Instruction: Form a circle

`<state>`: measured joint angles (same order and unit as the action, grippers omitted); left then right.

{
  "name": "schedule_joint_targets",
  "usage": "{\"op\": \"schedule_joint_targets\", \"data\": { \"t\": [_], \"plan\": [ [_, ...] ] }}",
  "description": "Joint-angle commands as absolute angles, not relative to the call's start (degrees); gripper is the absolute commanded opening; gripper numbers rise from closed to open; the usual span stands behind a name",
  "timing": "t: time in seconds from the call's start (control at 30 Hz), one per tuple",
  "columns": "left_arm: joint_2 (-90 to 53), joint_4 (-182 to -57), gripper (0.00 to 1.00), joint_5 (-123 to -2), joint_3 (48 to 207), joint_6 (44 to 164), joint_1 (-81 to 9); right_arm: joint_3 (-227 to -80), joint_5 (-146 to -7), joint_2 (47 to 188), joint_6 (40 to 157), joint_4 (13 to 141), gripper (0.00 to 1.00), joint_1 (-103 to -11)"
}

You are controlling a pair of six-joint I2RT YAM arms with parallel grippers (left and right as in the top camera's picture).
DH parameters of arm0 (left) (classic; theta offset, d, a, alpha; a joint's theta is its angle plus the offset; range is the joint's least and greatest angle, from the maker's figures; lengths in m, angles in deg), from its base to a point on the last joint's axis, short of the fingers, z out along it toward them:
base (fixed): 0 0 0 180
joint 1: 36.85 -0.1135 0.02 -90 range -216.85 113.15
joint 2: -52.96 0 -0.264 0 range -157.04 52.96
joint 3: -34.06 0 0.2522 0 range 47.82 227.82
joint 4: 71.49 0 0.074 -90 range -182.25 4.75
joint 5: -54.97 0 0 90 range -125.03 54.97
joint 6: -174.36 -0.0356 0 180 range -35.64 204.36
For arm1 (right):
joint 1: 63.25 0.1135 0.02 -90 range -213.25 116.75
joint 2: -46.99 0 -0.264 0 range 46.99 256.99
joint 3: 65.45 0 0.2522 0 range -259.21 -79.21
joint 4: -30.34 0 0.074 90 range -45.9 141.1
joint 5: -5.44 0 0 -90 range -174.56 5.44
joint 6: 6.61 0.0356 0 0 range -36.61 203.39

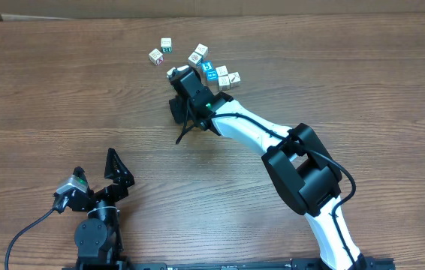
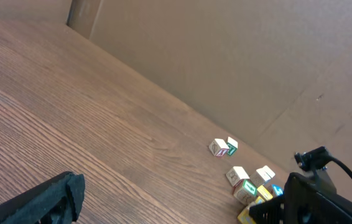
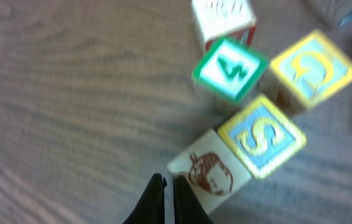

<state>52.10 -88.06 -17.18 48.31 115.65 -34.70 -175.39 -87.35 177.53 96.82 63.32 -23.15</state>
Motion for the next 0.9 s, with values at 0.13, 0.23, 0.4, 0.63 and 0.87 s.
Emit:
{"op": "schedule_joint_targets", "data": {
  "t": [0.13,0.23,0.4,0.63,0.87],
  "plan": [
    [52.67,-88.04,0.99,-16.59,48.09,114.97,-34.7,-174.84,-88.92,178.98,96.86,57.51,0.08,-27.02],
    [52.67,-88.04,1.0,-16.59,48.09,114.97,-34.7,-176.35,-88.77,178.17,96.8,57.99,0.15,-28.31],
    [52.67,-88.04,0.99,-16.59,48.09,114.97,-34.7,-179.7,-88.79,173.69,96.84,63.58,0.23,-29.93],
    [52.67,-88.04,0.99,-16.59,48.09,114.97,-34.7,-180.18,-88.77,169.34,97.1,74.38,0.29,-30.17],
    [52.67,-88.04,1.0,-16.59,48.09,114.97,-34.7,-178.67,-88.75,170.21,101.67,80.87,0.43,-30.17]
  ]
}}
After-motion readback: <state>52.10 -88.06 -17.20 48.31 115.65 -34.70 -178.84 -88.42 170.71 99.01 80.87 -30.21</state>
